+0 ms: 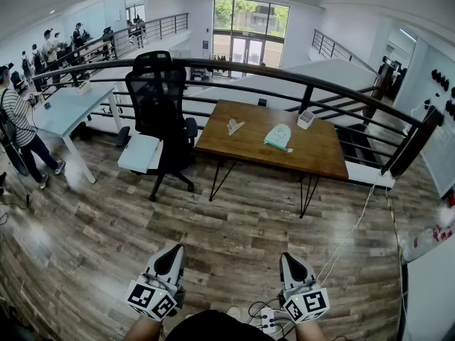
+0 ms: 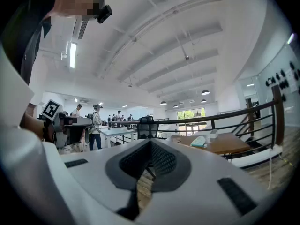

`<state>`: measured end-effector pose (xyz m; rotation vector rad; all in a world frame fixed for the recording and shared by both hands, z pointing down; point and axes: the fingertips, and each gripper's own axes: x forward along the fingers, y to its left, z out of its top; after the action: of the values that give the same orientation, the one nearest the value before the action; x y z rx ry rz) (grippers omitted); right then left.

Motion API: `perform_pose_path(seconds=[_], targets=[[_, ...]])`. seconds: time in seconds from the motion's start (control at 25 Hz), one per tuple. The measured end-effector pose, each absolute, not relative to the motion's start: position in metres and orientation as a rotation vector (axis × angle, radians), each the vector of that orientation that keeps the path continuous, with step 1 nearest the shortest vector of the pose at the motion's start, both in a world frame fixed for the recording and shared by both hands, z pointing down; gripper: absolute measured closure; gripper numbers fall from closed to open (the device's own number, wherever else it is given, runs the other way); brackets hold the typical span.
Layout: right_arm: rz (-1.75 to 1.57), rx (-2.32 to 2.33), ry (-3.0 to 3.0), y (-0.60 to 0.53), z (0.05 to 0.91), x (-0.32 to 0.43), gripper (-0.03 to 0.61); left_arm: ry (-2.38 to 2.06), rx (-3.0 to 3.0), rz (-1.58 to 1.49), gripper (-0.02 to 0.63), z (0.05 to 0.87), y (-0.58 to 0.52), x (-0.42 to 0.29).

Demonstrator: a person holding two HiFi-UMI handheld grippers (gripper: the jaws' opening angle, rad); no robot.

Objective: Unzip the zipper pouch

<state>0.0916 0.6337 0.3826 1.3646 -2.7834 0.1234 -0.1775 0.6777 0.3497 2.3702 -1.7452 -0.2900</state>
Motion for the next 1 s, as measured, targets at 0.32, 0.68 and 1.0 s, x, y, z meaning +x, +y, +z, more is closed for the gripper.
perform_pose_path(seconds=[0.32, 0.68, 1.0], targets=[[0.151, 1.369, -2.800, 0.633, 0.383, 0.091, 0.586, -1.729, 2.381, -0.292, 0.603, 0.355, 0.678, -0.175], [0.157, 1.400, -2.798, 0.630, 0.380, 0.096, 0.584, -1.696, 2.402, -0.314, 0.601, 0.352, 0.674, -0.166], [0.176, 1.467, -2.835, 0.635, 0.373, 0.114, 0.490, -1.654, 2.433, -0.297, 0.601, 0.353, 0.663, -0.150]])
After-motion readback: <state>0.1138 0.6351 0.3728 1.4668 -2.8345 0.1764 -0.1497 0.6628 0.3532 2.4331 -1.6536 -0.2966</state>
